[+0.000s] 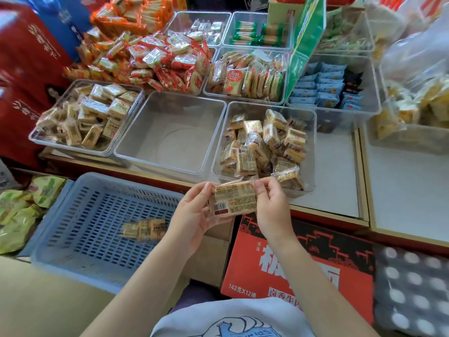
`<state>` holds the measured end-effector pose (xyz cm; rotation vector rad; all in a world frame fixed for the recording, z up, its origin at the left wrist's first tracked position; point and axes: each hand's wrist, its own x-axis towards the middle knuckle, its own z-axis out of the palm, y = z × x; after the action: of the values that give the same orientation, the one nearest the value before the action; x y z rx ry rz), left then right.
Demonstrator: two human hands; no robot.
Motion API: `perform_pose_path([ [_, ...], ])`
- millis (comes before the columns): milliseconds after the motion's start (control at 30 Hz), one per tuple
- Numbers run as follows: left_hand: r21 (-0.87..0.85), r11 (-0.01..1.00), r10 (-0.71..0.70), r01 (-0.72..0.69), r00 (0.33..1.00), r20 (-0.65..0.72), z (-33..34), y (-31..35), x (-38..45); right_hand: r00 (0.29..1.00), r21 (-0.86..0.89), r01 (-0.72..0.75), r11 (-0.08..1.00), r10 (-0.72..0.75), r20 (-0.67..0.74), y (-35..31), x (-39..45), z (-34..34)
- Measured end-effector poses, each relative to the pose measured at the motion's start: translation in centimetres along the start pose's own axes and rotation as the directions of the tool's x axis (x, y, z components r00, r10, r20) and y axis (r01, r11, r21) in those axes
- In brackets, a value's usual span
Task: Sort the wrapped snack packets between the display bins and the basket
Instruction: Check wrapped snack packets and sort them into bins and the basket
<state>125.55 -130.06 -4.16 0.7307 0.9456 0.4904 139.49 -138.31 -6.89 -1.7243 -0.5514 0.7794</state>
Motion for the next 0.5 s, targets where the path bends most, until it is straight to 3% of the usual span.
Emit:
perform_pose_path([
  [133,0.018,0.999,-0.04,0.038,0.995,0.087,0.6,0.2,0.1,0.998,0.019,0.047,0.999,-0.047,-0.035,-0.1,0.2,-0.8],
  [267,0.159,0.987,-0.07,0.033,0.971,0.231,1.1,0.7,0.1,0.995,0.026,0.095,0.995,-0.094,-0.028,-1.2,0.6,-1.3],
  [400,0.182,0.982,-0.089,0.058,0.982,0.168,1.8,1.9,0.0,0.988,-0.031,0.141,0.99,-0.139,0.061,-2.2,0.9,-1.5],
  [500,0.136,0.986,-0.111,0.093,0.986,0.128,1.8,2.7,0.4,0.987,-0.059,0.155,0.986,-0.153,0.042,-2.6,1.8,-2.3],
])
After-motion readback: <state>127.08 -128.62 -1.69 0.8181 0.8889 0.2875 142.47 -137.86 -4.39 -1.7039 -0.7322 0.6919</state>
